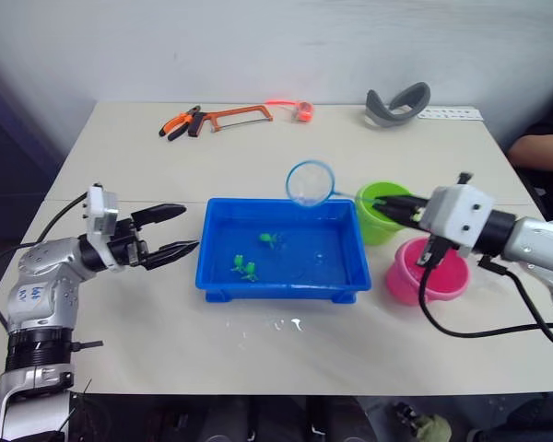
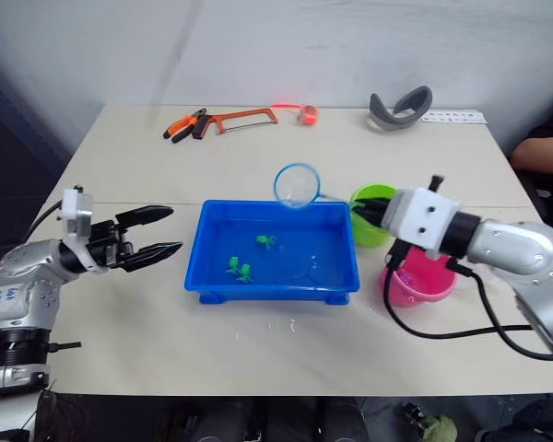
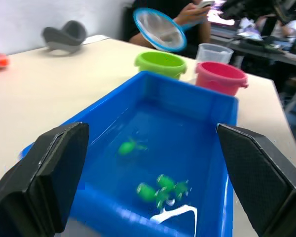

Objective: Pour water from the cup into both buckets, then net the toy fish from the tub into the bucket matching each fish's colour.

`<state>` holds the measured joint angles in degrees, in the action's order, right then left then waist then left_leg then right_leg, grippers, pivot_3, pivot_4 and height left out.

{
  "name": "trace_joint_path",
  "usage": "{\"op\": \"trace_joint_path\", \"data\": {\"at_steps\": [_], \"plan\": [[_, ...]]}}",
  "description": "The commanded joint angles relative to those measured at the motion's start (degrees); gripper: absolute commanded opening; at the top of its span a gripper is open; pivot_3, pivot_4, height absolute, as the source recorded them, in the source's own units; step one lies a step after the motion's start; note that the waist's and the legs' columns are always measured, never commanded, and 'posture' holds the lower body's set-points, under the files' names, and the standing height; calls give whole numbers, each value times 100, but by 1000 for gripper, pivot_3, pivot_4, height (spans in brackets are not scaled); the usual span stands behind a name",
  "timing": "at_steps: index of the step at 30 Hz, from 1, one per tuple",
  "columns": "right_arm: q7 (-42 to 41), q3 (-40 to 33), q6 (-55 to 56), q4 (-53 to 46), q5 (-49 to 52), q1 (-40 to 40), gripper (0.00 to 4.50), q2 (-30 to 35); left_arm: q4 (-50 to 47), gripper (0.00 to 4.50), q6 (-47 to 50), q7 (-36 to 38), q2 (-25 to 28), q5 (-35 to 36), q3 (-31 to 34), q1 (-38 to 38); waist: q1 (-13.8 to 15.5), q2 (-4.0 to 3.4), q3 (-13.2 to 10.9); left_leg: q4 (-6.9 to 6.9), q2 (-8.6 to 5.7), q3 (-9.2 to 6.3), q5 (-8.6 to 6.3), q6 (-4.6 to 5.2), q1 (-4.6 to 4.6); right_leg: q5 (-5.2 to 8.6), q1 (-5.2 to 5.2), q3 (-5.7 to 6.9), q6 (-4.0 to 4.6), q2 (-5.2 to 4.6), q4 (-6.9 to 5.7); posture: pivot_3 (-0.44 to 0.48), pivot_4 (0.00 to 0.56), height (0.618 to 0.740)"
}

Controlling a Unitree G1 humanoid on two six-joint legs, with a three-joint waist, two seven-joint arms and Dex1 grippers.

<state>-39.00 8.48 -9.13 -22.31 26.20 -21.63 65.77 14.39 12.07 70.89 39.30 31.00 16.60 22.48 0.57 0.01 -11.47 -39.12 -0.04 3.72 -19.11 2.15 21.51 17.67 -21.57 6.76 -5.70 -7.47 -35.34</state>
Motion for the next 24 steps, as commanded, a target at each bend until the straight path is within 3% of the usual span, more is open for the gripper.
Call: {"op": "trace_joint_path", "data": {"at_steps": [1, 12, 24], "plan": [[-595, 238, -660, -125, -109, -358, 0, -156, -428, 4479, -24, -100, 95, 98, 182, -287, 4, 0, 0, 0, -3, 1, -3, 5, 3, -1, 0, 0, -2, -3, 6, 0, 150, 740], [-1981, 1063, -1121, 457, -1090, -884, 0, -745, -1126, 4479, 89, -533, 118, 146, 319, -852, -66, 2, 0, 1, -11, 2, -6, 10, 14, -6, 0, 15, -12, -2, 20, 0, 150, 740], [-2167, 1497, -1581, 1410, -1743, -1752, 0, -2351, -1350, 4479, 200, -704, 233, 60, 285, -971, -80, 2, 1, 1, -11, 6, 0, 1, 9, -6, -7, 12, -12, 1, 1, 0, 150, 740]]}}
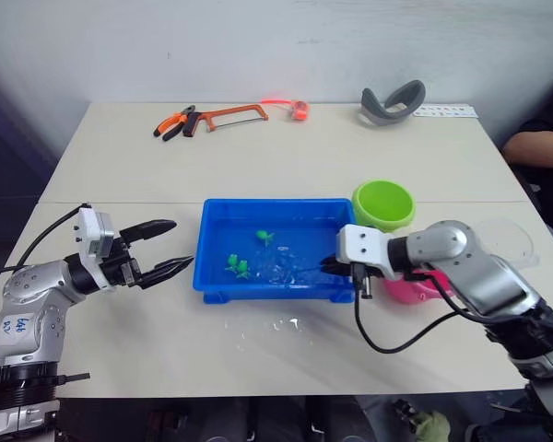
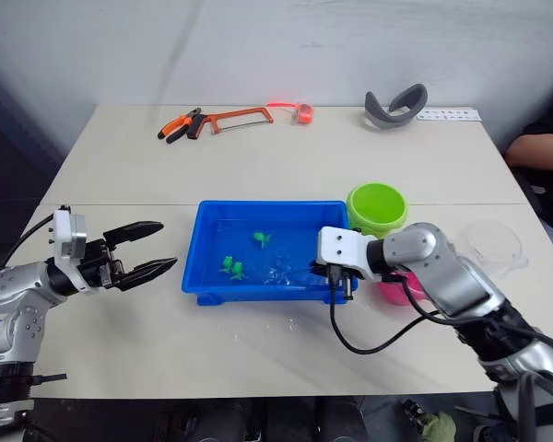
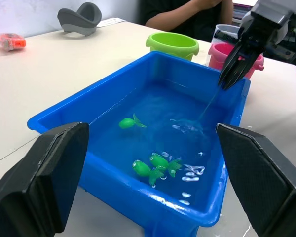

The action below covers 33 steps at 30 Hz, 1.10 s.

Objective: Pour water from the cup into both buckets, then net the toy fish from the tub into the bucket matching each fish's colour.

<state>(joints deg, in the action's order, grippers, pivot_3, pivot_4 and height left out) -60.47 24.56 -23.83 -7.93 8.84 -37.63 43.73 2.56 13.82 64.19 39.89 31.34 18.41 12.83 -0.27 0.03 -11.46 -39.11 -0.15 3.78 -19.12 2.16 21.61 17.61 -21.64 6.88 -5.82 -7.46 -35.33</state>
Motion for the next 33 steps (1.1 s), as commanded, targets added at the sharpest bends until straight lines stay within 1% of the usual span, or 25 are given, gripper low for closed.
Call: {"op": "trace_joint_path", "data": {"at_steps": [1, 7, 11, 15, 22, 33], "plan": [[-34, -117, -126, -14, -30, -164, 0, -208, -159, 4479, 35, -24, 204, 20, 90, -4, 11, 0, 0, 0, 0, 0, 0, 0, 0, 0, 0, 1, 0, 0, 0, 0, 150, 740], [-42, -155, -176, 5, -127, -171, 0, -411, -156, 4479, 94, 72, 384, 2, -6, -27, 5, 0, 0, 0, -7, -2, -2, 3, 1, 0, 1, 2, 0, -4, -1, 0, 150, 740], [-71, -192, -208, -62, -149, -127, 0, -392, -94, 4479, 78, 106, 466, -21, -27, 13, 1, 0, 0, 2, -4, -1, -1, 1, 1, 0, -3, 2, 0, -2, -3, 0, 150, 740], [-5, -338, -190, -86, -60, -81, 0, -432, -37, 4479, 74, 119, 486, -38, -62, 74, 0, 0, 0, 2, -4, 0, -1, 1, 0, 0, -4, 1, 0, -2, -3, 0, 150, 740], [104, -638, -160, -68, 122, 98, 0, -716, 40, 4479, 95, 107, 485, -37, -111, 151, 1, 0, 0, 2, -5, 0, -1, 1, 1, 0, -4, 1, -1, -2, -5, 0, 150, 740], [235, -333, -204, -67, -533, 87, 0, -647, 263, 4479, 109, 149, 586, -95, -101, 290, 0, 0, 0, 4, -5, 1, -1, 1, 1, 0, -7, 1, -1, -2, -7, 0, 150, 740]]}}
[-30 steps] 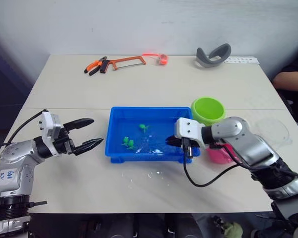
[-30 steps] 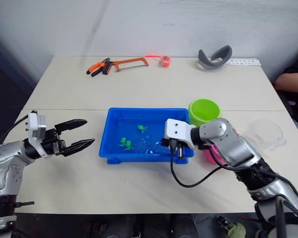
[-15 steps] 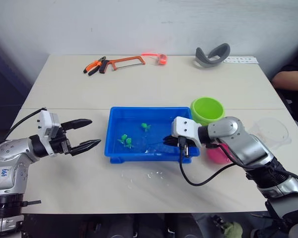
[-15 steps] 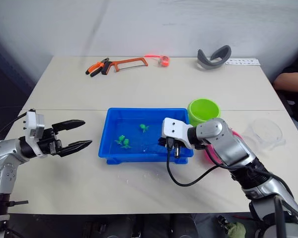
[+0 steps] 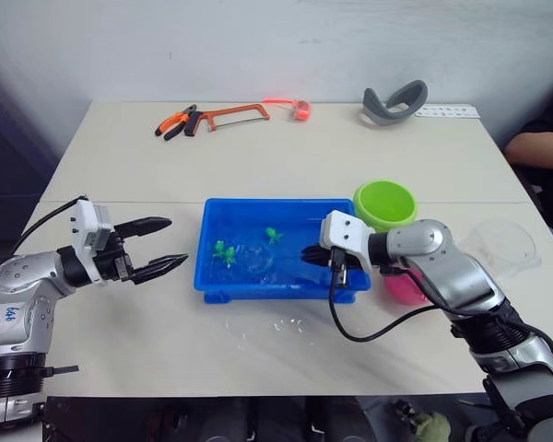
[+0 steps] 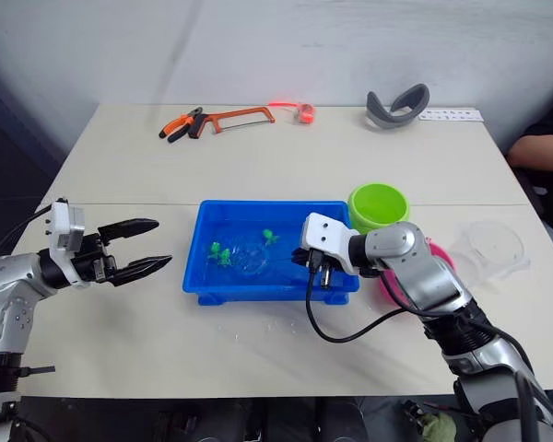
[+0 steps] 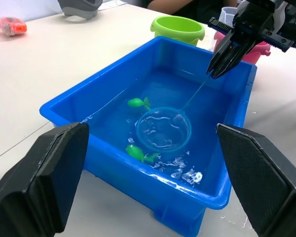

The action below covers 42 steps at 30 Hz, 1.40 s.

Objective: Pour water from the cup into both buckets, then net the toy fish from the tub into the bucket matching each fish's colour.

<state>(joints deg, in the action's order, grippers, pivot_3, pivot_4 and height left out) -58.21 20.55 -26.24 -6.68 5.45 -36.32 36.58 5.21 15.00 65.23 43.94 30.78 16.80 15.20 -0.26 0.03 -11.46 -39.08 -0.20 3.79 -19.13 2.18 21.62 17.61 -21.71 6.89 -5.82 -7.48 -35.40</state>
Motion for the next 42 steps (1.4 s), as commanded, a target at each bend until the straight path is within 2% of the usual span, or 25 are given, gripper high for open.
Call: {"op": "trace_joint_path", "data": {"at_steps": [1, 13, 22, 32, 37, 42], "plan": [[4, 78, 27, -196, -234, -58, 0, 72, 16, 4479, -4, 41, 196, -46, 73, 49, 0, 0, 0, 0, 0, 0, 0, 0, 0, 0, 0, 0, 0, 0, 0, 0, 150, 740], [351, 132, 114, 211, -553, -174, 0, -556, 180, 4479, -20, 68, 286, -70, 107, 45, -15, -1, 0, 2, 0, 2, 0, -2, 1, 0, -6, -2, 0, 0, -4, 0, 150, 740], [358, -89, 257, 146, -474, -108, 0, -549, 152, 4479, -4, 50, 283, -68, 115, -4, -16, -1, 0, 4, 0, 1, -1, -2, 1, 0, -6, -1, 0, 0, -5, 0, 150, 740], [235, -850, 561, -432, 449, 430, 0, -604, 210, 4479, -9, 59, 234, -68, 63, 35, -5, -1, 0, 8, 0, 1, -1, -1, 1, 0, -7, -1, 0, 0, -5, 0, 150, 740], [35, -1271, 428, -981, 914, 797, 0, -254, 196, 4479, 76, 41, 154, 47, 45, 235, 25, 0, -1, 8, 0, 1, -1, -1, 1, 0, -7, -2, 0, -1, -3, 0, 150, 740], [80, -2208, 223, -1823, 1521, 1415, 0, 229, 189, 4479, 153, 111, 20, 104, -88, 622, 40, 1, -1, 7, -3, -1, -2, 1, 2, 0, -3, -1, 0, -2, 0, 0, 150, 740]]}}
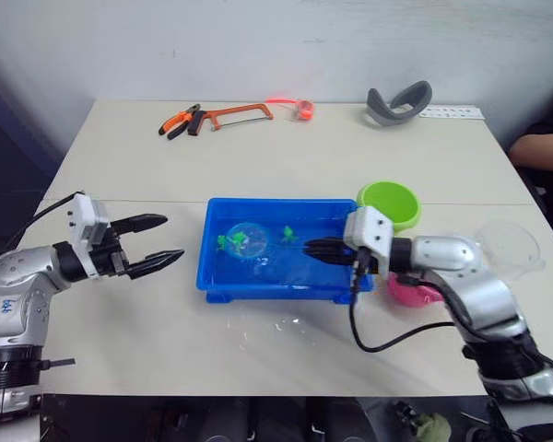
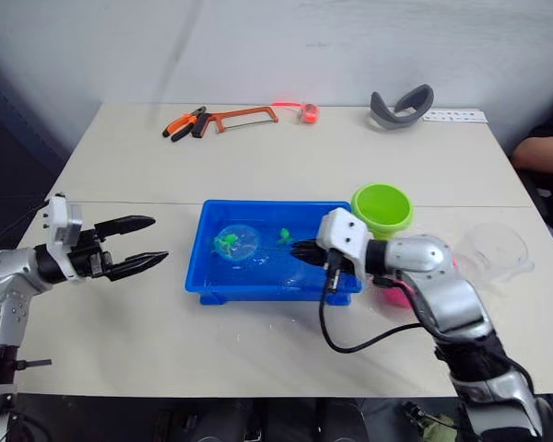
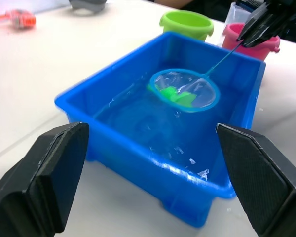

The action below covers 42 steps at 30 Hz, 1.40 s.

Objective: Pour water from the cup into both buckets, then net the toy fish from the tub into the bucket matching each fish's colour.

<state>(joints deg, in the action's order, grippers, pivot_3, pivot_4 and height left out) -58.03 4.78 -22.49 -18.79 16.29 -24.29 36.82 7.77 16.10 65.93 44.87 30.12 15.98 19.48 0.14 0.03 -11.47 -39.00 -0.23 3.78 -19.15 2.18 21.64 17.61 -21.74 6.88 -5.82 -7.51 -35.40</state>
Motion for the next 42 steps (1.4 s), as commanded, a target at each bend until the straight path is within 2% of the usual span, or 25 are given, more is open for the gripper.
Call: {"op": "trace_joint_path", "data": {"at_steps": [1, 3, 8, 11, 14, 20, 27, 34, 37, 40, 42], "plan": [[128, -796, -261, -744, 549, 318, 0, 273, -92, 4479, 81, 44, -107, 201, -24, 255, -4, 0, 0, 1, 0, 0, 0, 0, 0, 0, 1, 0, 0, 0, 1, 0, 150, 740], [188, -1005, -290, -928, 645, 505, 0, 394, -151, 4479, 163, 44, -173, 256, -38, 335, -5, 0, 0, 2, 1, 0, 0, 0, -1, 0, 1, 1, 0, 1, 1, 0, 150, 740], [179, -2160, -264, -1263, 923, 1109, 0, 958, -482, 4479, 618, -43, -461, 485, -296, 709, 3, 3, -2, 2, 1, 6, 1, -1, -1, 0, 4, -2, -1, 4, 6, 0, 150, 740], [84, -2771, -157, -901, 1002, 1152, 0, 1331, -582, 4479, 817, -151, -728, 533, -517, 1037, 17, 5, -3, -2, -1, 7, 2, 2, -2, -1, 10, -3, -3, 3, 7, 0, 150, 740], [-63, -3062, 145, -321, 878, 1163, 0, 1628, -464, 4479, 828, -236, -964, 369, -790, 1379, 51, 8, -3, -3, -1, 6, 3, 3, -9, -1, 18, -3, -4, 4, 7, 0, 150, 740], [-47, -2981, 1127, 913, 240, 989, 0, 2034, -293, 4479, 950, -458, -1333, 363, -974, 1875, 84, 8, -4, -3, -1, 14, 5, 4, -9, -1, 16, -5, -4, 9, 9, 0, 150, 740], [414, -2534, 3095, 2368, -989, 1004, 0, 2173, -388, 4479, 899, -550, -1562, 333, -1090, 1788, 104, 8, -4, -5, 0, 16, 9, 3, -9, -1, 16, -3, -5, 11, 9, 0, 150, 740], [1540, -2238, 5529, 3271, -2356, 1129, 0, 2268, -300, 4479, 803, -466, -1551, 269, -1119, 1683, 103, 7, -4, -5, -1, 15, 11, 0, -9, -1, 16, -4, -5, 11, 8, 0, 150, 740], [2423, -2245, 6530, 3439, -3460, 1242, 0, 2541, -243, 4479, 765, -446, -1546, 266, -1105, 1671, 103, 7, -4, -5, -1, 14, 12, -1, -9, 0, 16, -4, -5, 11, 8, 0, 150, 740], [3392, -2226, 7064, 3423, -4649, 1368, 0, 2872, -225, 4479, 710, -406, -1567, 240, -1144, 1641, 103, 7, -4, -5, 0, 14, 13, -2, -9, 0, 16, -4, -5, 11, 8, 0, 150, 740], [4130, -2198, 6900, 3392, -5290, 1420, 0, 3047, -230, 4479, 616, -337, -1573, 150, -1247, 1595, 103, 7, -4, -5, 0, 13, 13, -2, -9, 0, 16, -3, -5, 11, 8, 0, 150, 740]]}}
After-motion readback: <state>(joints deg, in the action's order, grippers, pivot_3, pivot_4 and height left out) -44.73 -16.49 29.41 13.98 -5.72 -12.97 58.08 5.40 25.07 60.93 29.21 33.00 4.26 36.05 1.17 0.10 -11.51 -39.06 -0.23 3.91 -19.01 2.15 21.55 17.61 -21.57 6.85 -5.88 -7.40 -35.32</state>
